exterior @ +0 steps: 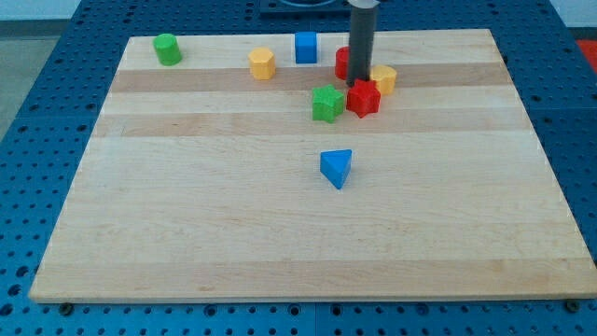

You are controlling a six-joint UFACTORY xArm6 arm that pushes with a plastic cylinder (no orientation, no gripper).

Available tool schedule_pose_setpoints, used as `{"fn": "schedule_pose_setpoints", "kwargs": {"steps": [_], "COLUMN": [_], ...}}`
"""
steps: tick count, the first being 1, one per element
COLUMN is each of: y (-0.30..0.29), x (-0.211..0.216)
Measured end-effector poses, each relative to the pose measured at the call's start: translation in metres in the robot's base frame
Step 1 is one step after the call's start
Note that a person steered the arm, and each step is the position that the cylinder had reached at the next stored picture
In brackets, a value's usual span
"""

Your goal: Move the yellow heart to the top right

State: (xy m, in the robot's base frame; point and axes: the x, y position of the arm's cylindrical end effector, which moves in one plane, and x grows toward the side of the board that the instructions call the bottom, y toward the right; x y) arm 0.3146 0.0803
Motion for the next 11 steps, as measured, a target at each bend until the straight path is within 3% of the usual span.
{"fn": "schedule_pose_setpoints", "kwargs": {"steps": [4,11], "y": [0.075,0.130], "x": [0.035,-0.060]}}
